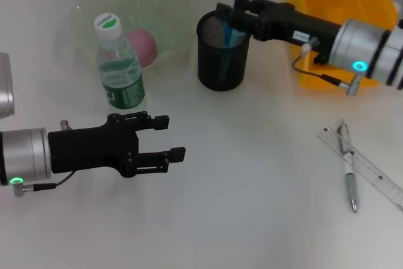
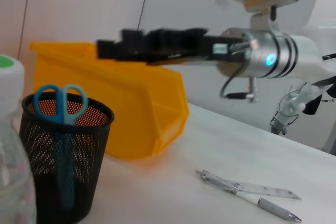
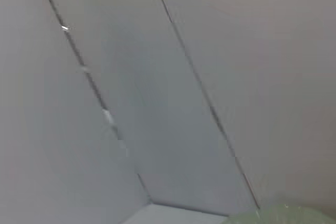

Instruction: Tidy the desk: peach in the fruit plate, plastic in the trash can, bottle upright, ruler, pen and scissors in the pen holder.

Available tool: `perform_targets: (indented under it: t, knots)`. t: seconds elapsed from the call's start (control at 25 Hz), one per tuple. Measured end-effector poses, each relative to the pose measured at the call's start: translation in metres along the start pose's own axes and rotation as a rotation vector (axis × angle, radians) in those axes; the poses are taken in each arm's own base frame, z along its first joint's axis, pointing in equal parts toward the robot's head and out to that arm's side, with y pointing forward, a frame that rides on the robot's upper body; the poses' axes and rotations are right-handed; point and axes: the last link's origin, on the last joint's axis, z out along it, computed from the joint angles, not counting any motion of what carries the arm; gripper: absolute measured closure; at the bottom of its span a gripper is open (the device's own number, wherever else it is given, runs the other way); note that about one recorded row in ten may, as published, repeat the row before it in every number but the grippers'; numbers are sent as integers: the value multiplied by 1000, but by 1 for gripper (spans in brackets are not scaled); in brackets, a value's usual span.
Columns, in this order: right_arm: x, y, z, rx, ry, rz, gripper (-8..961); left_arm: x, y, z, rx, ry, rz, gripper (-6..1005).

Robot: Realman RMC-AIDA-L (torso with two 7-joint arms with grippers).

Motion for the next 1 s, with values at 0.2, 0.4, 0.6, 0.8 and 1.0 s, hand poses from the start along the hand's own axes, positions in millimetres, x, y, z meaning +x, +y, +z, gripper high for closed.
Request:
perform_targets:
  t: [0.2,0.4,0.6,0.8,1.0]
  knots:
    - [-27,1,-49,-58,149,9,328,-1,1,-1,-3,1,-3,220]
    - [-62,19,-91,19,499,-92,331,-1,2,-1,-9,-3,-2,219]
    - [-63,30,-99,105,829,-104,333,-1,1,1,-10,-10,2,220]
    - [-41,18,-87,215,989,-142,336,0,1,2,-11,-11,7,219]
    - [-32,9,-82,252,980,-139,338,2,0,3,-15,-11,13,219]
